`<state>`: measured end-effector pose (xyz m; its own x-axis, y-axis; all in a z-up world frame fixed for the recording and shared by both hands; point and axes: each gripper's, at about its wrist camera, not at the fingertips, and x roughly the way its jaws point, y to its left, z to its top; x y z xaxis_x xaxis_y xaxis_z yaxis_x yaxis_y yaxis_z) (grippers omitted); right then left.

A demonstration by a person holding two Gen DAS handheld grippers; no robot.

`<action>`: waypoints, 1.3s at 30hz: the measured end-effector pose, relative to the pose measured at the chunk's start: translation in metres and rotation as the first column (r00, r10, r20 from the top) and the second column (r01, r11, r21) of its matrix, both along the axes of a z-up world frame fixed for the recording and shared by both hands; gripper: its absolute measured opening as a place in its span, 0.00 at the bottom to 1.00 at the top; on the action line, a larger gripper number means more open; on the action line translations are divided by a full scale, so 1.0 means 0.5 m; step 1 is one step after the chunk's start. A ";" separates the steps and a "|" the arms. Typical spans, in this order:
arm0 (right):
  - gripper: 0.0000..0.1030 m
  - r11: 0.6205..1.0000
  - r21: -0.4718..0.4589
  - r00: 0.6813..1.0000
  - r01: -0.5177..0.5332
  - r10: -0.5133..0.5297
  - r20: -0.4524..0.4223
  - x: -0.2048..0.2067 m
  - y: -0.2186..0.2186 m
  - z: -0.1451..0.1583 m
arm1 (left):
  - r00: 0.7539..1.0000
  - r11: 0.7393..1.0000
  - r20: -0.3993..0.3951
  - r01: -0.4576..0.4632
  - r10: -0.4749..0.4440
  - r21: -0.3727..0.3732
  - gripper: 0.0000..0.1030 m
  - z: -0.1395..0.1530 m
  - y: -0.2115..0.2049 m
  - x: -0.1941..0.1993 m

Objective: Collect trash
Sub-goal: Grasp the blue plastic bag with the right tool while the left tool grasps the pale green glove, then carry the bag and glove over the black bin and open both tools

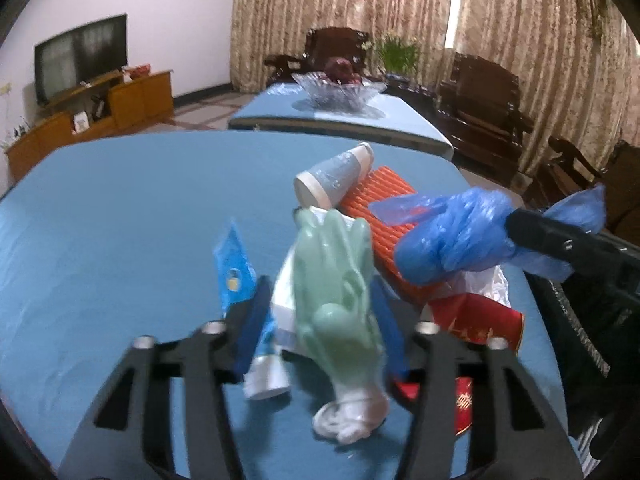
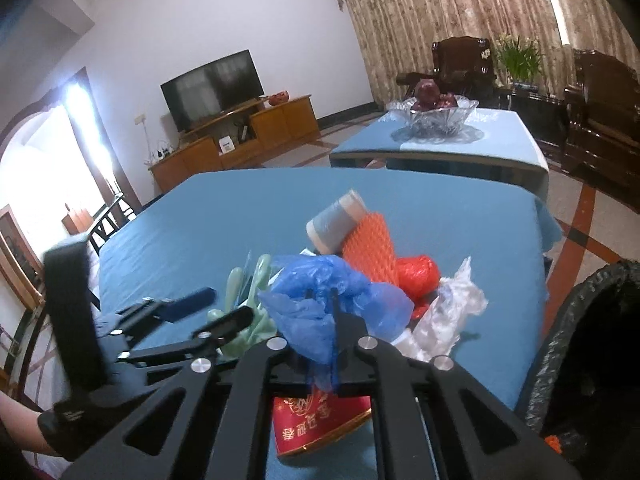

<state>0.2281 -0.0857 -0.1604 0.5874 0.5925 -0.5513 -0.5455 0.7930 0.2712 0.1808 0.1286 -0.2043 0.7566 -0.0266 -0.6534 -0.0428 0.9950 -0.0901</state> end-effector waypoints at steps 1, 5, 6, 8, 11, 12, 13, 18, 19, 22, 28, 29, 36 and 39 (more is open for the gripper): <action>0.06 1.000 -0.001 1.000 0.002 -0.002 0.004 -0.002 -0.003 0.003 | 1.000 1.000 -0.012 0.008 -0.008 -0.005 0.22 -0.004 0.001 0.008; 0.06 1.000 0.008 1.000 0.011 -0.011 0.009 -0.002 -0.015 0.015 | 1.000 0.999 -0.016 0.009 -0.010 -0.037 0.15 -0.008 0.002 0.013; 0.06 1.000 0.012 1.000 0.011 -0.011 0.012 -0.002 -0.019 0.019 | 1.000 0.999 -0.010 0.011 -0.011 -0.036 0.13 -0.004 0.001 0.012; 0.06 1.000 0.017 1.000 0.007 -0.007 0.022 -0.017 -0.020 0.029 | 1.000 0.999 0.008 0.014 -0.014 -0.043 0.13 0.012 0.000 0.003; 0.06 1.000 0.009 0.999 -0.004 0.004 0.047 -0.030 -0.020 0.049 | 0.999 0.998 0.042 0.016 -0.014 -0.053 0.12 0.046 0.000 -0.007; 0.06 1.000 0.008 0.998 -0.007 0.006 0.055 -0.034 -0.022 0.054 | 0.999 0.999 0.052 0.013 -0.011 -0.047 0.12 0.059 -0.002 -0.011; 0.05 1.000 0.010 0.998 -0.008 0.007 0.063 -0.038 -0.023 0.062 | 0.998 0.999 0.056 0.013 -0.010 -0.045 0.12 0.067 -0.002 -0.016; 0.04 1.000 0.029 0.995 -0.009 0.006 0.097 -0.053 -0.036 0.098 | 0.996 0.998 0.090 0.021 -0.016 -0.051 0.12 0.121 -0.009 -0.033; 0.04 1.000 0.030 0.995 -0.010 0.007 0.104 -0.056 -0.037 0.105 | 0.995 0.998 0.093 0.024 -0.019 -0.052 0.12 0.128 -0.007 -0.034; 0.04 0.999 0.034 0.991 -0.010 0.006 0.131 -0.063 -0.045 0.130 | 0.995 0.998 0.099 0.035 -0.030 -0.045 0.12 0.152 -0.020 -0.038; 0.03 0.999 0.045 0.985 -0.002 -0.006 0.175 -0.075 -0.070 0.170 | 0.990 0.996 0.126 0.062 -0.055 -0.058 0.12 0.197 -0.050 -0.042; 0.03 0.999 0.049 0.984 0.002 -0.011 0.180 -0.078 -0.077 0.176 | 0.989 0.996 0.134 0.071 -0.063 -0.056 0.12 0.205 -0.059 -0.042; 0.03 0.996 0.062 0.975 0.063 -0.074 0.210 -0.095 -0.143 0.208 | 0.978 0.990 0.170 0.131 -0.119 -0.060 0.11 0.241 -0.115 -0.038; 0.03 0.992 0.066 0.969 0.110 -0.122 0.214 -0.102 -0.187 0.215 | 0.971 0.984 0.181 0.167 -0.154 -0.062 0.11 0.249 -0.151 -0.031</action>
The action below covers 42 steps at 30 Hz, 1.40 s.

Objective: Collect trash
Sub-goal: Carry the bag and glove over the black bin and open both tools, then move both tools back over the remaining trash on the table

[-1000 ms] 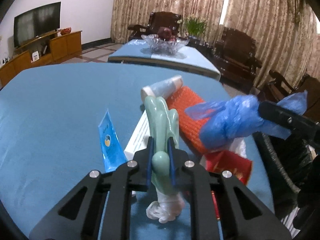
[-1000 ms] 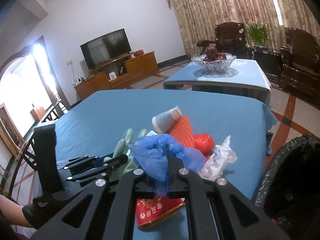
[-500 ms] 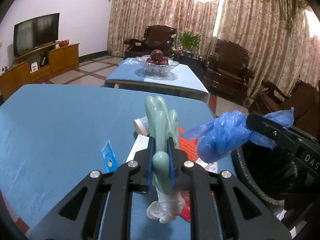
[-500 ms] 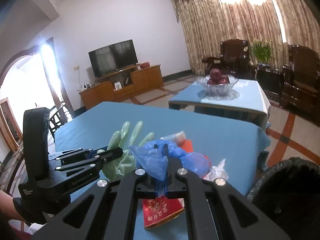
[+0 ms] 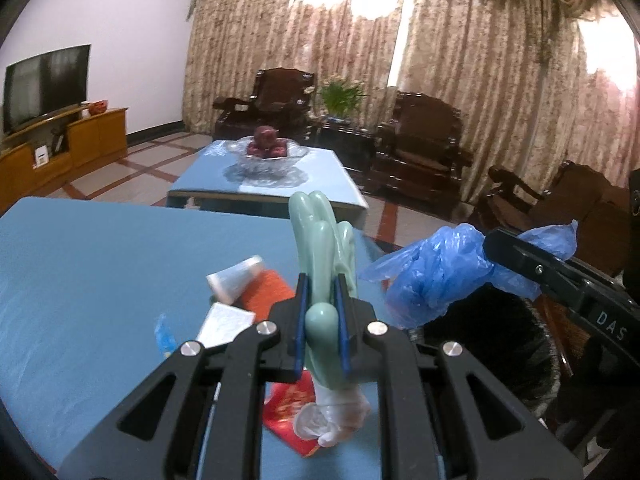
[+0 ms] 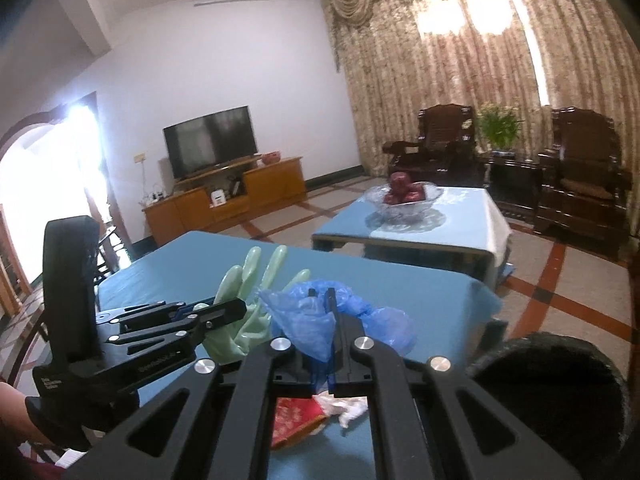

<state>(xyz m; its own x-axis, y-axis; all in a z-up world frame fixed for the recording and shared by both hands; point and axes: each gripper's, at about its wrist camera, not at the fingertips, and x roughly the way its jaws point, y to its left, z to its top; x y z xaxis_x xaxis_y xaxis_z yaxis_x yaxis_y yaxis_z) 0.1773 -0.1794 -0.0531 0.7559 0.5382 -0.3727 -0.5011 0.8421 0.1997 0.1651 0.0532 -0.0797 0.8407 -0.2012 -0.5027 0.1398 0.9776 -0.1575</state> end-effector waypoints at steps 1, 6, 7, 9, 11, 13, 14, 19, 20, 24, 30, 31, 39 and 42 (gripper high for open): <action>0.03 1.000 -0.001 1.000 0.016 -0.016 0.001 -0.002 -0.014 0.002 | 1.000 1.000 0.003 0.015 -0.015 0.000 0.11 0.003 -0.015 0.003; 0.03 0.992 -0.008 0.992 0.123 -0.123 -0.010 -0.010 -0.104 -0.001 | 0.996 0.997 0.013 0.083 -0.083 -0.001 0.11 0.004 -0.095 0.022; 0.03 0.990 -0.012 0.990 0.142 -0.142 -0.011 -0.012 -0.121 -0.002 | 0.995 0.995 0.013 0.104 -0.103 -0.002 0.11 0.003 -0.118 0.028; 0.03 0.983 -0.021 0.983 0.185 -0.185 -0.014 -0.012 -0.156 -0.005 | 0.991 0.991 0.009 0.132 -0.132 -0.011 0.11 -0.004 -0.148 0.036; 0.03 0.972 -0.029 0.972 0.234 -0.234 -0.022 -0.013 -0.199 -0.011 | 0.986 0.986 0.009 0.166 -0.166 -0.019 0.11 -0.008 -0.186 0.046; 0.03 0.962 -0.039 0.962 0.270 -0.271 -0.032 -0.010 -0.230 -0.017 | 0.981 0.980 0.007 0.196 -0.196 -0.029 0.11 -0.015 -0.224 0.053; 0.03 0.957 -0.043 0.956 0.288 -0.290 -0.038 -0.007 -0.247 -0.021 | 0.976 0.975 0.007 0.217 -0.217 -0.036 0.11 -0.022 -0.240 0.054; 0.03 0.924 -0.060 0.922 0.377 -0.381 -0.074 -0.002 -0.335 -0.059 | 0.956 0.956 -0.001 0.292 -0.292 -0.037 0.11 -0.058 -0.330 0.076; 0.03 0.918 -0.059 0.915 0.391 -0.395 -0.083 0.000 -0.349 -0.067 | 0.952 0.952 -0.008 0.305 -0.305 -0.036 0.11 -0.068 -0.348 0.083; 0.03 0.905 -0.077 0.898 0.419 -0.426 -0.111 0.006 -0.385 -0.099 | 0.940 0.940 -0.035 0.340 -0.341 -0.029 0.12 -0.104 -0.399 0.104; 0.20 0.884 -0.107 0.875 0.455 -0.466 -0.134 0.002 -0.405 -0.138 | 0.940 0.941 -0.065 0.331 -0.335 -0.062 0.48 -0.130 -0.399 0.122; 0.36 0.879 -0.111 0.869 0.464 -0.476 -0.133 0.001 -0.405 -0.140 | 0.944 0.945 -0.061 0.321 -0.325 -0.055 0.54 -0.130 -0.390 0.120; 0.95 0.851 -0.115 0.851 0.512 -0.521 -0.066 -0.026 -0.355 -0.129 | 0.980 0.980 -0.002 0.200 -0.200 0.006 0.77 -0.094 -0.273 0.084; 0.95 0.863 -0.109 0.865 0.493 -0.500 -0.051 -0.028 -0.313 -0.122 | 0.990 0.989 0.015 0.142 -0.143 0.035 0.80 -0.084 -0.217 0.061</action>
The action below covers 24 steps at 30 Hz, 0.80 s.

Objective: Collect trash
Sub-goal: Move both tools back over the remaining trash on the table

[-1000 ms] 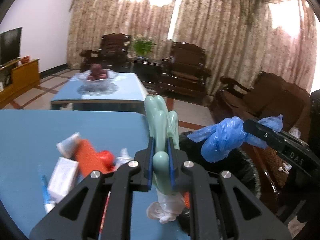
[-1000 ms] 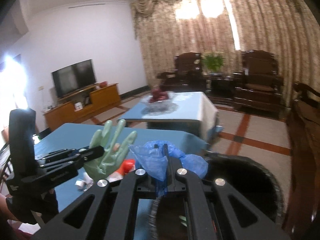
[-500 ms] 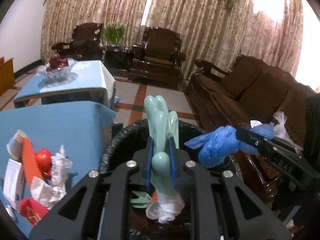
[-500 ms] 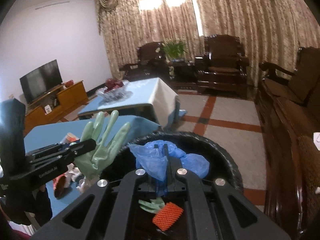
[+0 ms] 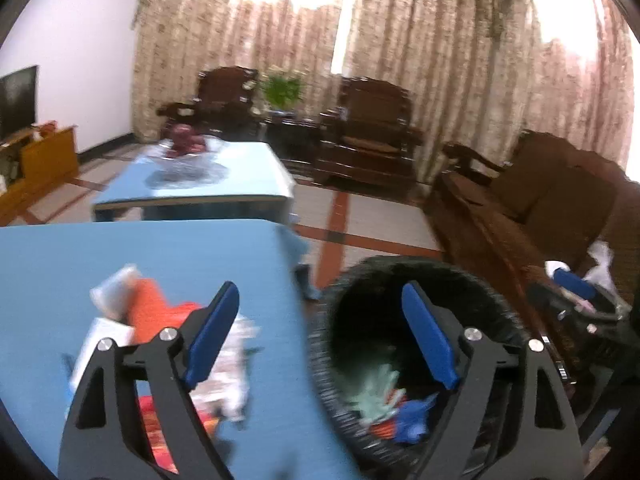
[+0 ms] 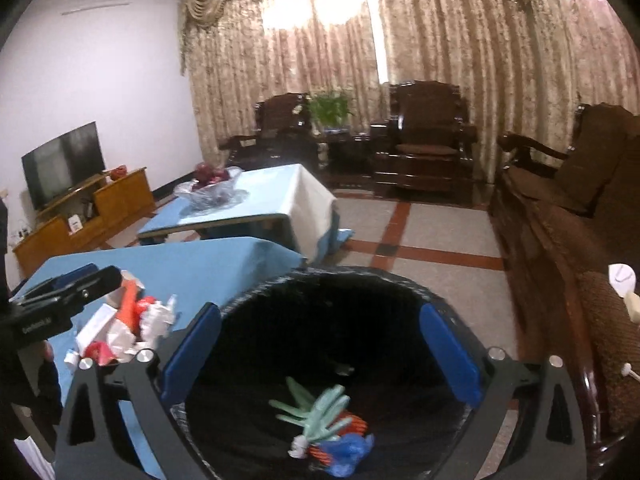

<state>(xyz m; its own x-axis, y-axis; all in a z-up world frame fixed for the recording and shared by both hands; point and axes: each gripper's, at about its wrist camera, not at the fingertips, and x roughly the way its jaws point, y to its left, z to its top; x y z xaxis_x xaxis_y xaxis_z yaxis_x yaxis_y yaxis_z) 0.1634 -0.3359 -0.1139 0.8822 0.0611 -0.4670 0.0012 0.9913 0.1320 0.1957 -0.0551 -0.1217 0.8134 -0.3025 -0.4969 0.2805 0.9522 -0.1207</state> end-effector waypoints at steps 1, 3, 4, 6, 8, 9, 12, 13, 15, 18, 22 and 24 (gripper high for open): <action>0.95 1.000 -0.001 1.000 -0.009 0.009 0.006 0.002 0.013 0.006 | 1.000 1.000 0.003 -0.019 0.018 0.005 0.81 0.002 0.020 -0.007; 0.95 0.999 -0.004 0.999 -0.036 0.036 0.013 0.003 0.046 0.011 | 0.998 0.998 0.004 -0.062 0.062 0.016 0.81 0.002 0.065 -0.025; 0.95 0.999 -0.003 0.998 -0.053 0.053 0.016 0.004 0.065 0.014 | 0.997 0.996 0.003 -0.081 0.081 0.022 0.81 0.001 0.085 -0.034; 0.95 0.996 0.005 0.996 -0.087 0.087 0.024 0.004 0.105 0.016 | 0.992 0.991 0.007 -0.125 0.125 0.041 0.81 0.001 0.129 -0.054; 0.95 0.992 0.017 0.992 -0.123 0.123 0.025 0.008 0.141 0.018 | 0.986 0.983 0.013 -0.169 0.169 0.066 0.81 -0.003 0.170 -0.075; 0.95 0.989 0.021 0.989 -0.149 0.149 0.023 0.009 0.168 0.016 | 0.982 0.979 0.015 -0.191 0.191 0.075 0.81 -0.006 0.187 -0.084; 0.95 0.976 0.024 0.976 -0.216 0.216 0.017 0.010 0.237 0.004 | 0.966 0.962 0.007 -0.258 0.258 0.093 0.81 -0.011 0.247 -0.101; 0.95 0.972 0.026 0.972 -0.234 0.233 0.016 0.010 0.261 0.001 | 0.961 0.956 0.004 -0.275 0.276 0.097 0.81 -0.014 0.264 -0.104; 0.95 0.962 0.030 0.963 -0.271 0.271 0.013 0.012 0.308 -0.011 | 0.949 0.943 0.005 -0.314 0.316 0.111 0.81 -0.022 0.301 -0.113; 0.95 0.948 0.025 0.948 -0.318 0.318 0.004 0.011 0.378 -0.032 | 0.935 0.927 -0.010 -0.351 0.355 0.130 0.81 -0.041 0.343 -0.125; 0.90 0.928 0.018 0.927 -0.372 0.373 -0.039 0.012 0.446 -0.067 | 0.916 0.911 -0.043 -0.390 0.398 0.135 0.81 -0.067 0.394 -0.136; 0.90 0.919 0.019 0.917 -0.393 0.393 -0.064 0.017 0.464 -0.086 | 0.907 0.904 -0.058 -0.406 0.416 0.133 0.81 -0.079 0.412 -0.145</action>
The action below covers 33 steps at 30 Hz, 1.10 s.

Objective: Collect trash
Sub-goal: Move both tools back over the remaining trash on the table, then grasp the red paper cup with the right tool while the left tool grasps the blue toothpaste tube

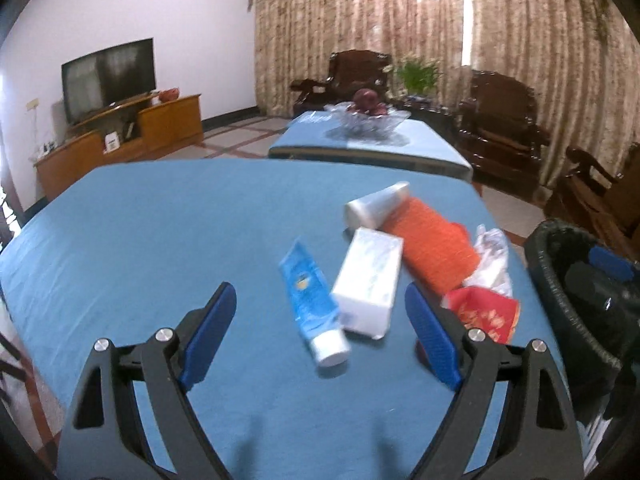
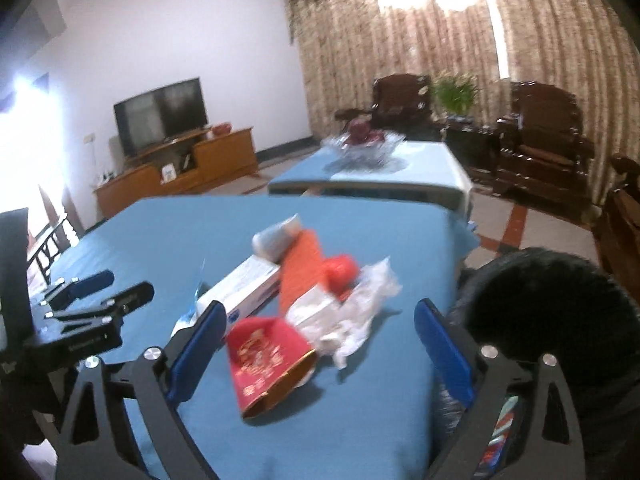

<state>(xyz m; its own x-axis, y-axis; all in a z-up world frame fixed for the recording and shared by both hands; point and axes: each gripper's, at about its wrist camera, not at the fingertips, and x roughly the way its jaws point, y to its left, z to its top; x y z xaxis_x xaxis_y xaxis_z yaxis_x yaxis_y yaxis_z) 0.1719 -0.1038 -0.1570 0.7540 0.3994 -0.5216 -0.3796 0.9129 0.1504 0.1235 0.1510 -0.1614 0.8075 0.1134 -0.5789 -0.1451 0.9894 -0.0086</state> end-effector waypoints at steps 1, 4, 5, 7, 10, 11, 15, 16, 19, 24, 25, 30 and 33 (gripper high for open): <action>0.89 1.000 -0.006 1.000 -0.008 0.008 -0.009 0.002 0.009 -0.010 | 1.000 1.000 -0.005 -0.008 0.008 -0.003 0.81 0.001 0.003 0.004; 0.84 0.999 -0.028 0.999 -0.036 0.035 -0.037 0.014 0.033 -0.038 | 1.000 1.000 -0.017 -0.025 0.025 0.000 0.81 -0.007 0.018 0.003; 0.84 0.998 -0.035 0.998 -0.042 0.041 -0.045 0.019 0.040 -0.046 | 0.999 1.000 -0.020 -0.030 0.030 0.000 0.81 -0.009 0.022 0.003; 0.81 0.998 -0.043 0.996 -0.052 0.049 -0.069 0.030 0.047 -0.066 | 0.999 0.999 -0.026 -0.036 0.036 0.000 0.81 -0.018 0.028 0.001; 0.76 0.998 -0.025 0.992 -0.059 0.056 -0.112 0.042 0.054 -0.091 | 0.998 0.999 -0.034 -0.044 0.044 0.000 0.81 -0.028 0.035 0.003; 0.75 0.998 -0.022 0.991 -0.061 0.057 -0.119 0.044 0.054 -0.095 | 0.998 0.999 -0.036 -0.046 0.046 0.000 0.81 -0.030 0.036 0.004; 0.68 0.996 -0.023 0.985 -0.090 0.085 -0.151 0.051 0.066 -0.116 | 0.998 0.999 -0.048 -0.048 0.048 -0.002 0.81 -0.042 0.040 0.012; 0.66 0.995 -0.021 0.983 -0.098 0.093 -0.161 0.053 0.069 -0.120 | 0.998 0.999 -0.051 -0.048 0.048 -0.004 0.81 -0.045 0.040 0.014; 0.59 0.993 -0.019 0.977 -0.114 0.109 -0.183 0.057 0.071 -0.128 | 0.997 0.999 -0.060 -0.045 0.045 -0.006 0.81 -0.054 0.037 0.021; 0.42 0.990 0.021 0.969 -0.136 0.138 -0.205 0.059 0.065 -0.130 | 0.996 0.999 -0.081 -0.033 0.032 -0.012 0.81 -0.069 0.024 0.037; 0.40 0.990 0.021 0.969 -0.140 0.141 -0.204 0.057 0.063 -0.128 | 0.996 0.999 -0.085 -0.033 0.032 -0.013 0.81 -0.072 0.022 0.039; 0.30 0.990 0.008 0.974 -0.140 0.139 -0.178 0.047 0.044 -0.099 | 0.994 1.000 -0.109 -0.023 0.021 -0.017 0.81 -0.087 0.008 0.055; 0.27 0.990 0.020 0.973 -0.137 0.138 -0.185 0.050 0.034 -0.093 | 0.991 1.000 -0.136 -0.020 0.017 -0.019 0.81 -0.106 0.000 0.071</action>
<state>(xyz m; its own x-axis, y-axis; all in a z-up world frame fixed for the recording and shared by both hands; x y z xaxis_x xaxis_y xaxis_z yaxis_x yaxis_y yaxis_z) 0.1971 -0.0867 -0.2034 0.5819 0.4967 -0.6440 -0.4666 0.8525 0.2358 0.1591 0.1511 -0.2145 0.7189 0.1144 -0.6856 -0.1643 0.9864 -0.0077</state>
